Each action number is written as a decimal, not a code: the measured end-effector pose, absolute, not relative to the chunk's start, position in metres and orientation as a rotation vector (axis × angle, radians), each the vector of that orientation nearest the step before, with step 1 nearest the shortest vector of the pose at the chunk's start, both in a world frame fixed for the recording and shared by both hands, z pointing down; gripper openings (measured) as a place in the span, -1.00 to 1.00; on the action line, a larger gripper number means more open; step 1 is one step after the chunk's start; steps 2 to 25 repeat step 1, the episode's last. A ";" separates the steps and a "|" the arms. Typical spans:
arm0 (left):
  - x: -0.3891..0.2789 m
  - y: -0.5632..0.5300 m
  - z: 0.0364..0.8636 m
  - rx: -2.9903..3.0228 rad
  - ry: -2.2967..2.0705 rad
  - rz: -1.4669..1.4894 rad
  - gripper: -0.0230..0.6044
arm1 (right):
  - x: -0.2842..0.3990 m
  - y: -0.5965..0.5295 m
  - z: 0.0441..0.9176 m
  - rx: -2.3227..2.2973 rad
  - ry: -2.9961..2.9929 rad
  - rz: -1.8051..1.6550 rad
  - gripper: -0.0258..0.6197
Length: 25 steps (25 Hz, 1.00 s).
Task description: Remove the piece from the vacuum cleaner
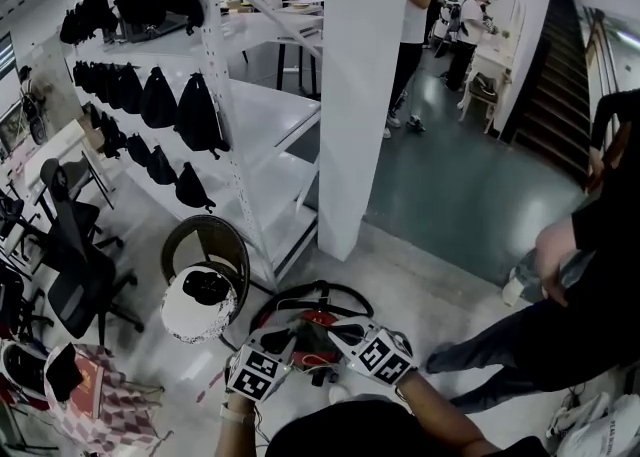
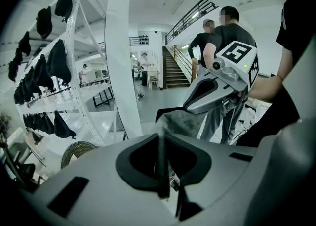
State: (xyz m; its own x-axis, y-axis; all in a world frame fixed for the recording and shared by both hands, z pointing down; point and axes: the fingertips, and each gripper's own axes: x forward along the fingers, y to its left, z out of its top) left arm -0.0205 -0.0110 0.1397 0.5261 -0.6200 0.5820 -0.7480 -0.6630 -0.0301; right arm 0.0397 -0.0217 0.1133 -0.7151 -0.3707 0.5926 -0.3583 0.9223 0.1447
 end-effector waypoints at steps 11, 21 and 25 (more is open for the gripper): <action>-0.022 -0.010 0.141 2.543 -1.160 0.832 -0.76 | 0.038 -0.021 0.114 0.516 -2.430 -0.028 -0.82; -0.022 -0.010 0.141 2.543 -1.160 0.832 -0.76 | 0.038 -0.021 0.114 0.516 -2.430 -0.028 -0.82; -0.022 -0.010 0.141 2.543 -1.160 0.832 -0.76 | 0.038 -0.021 0.114 0.516 -2.430 -0.028 -0.82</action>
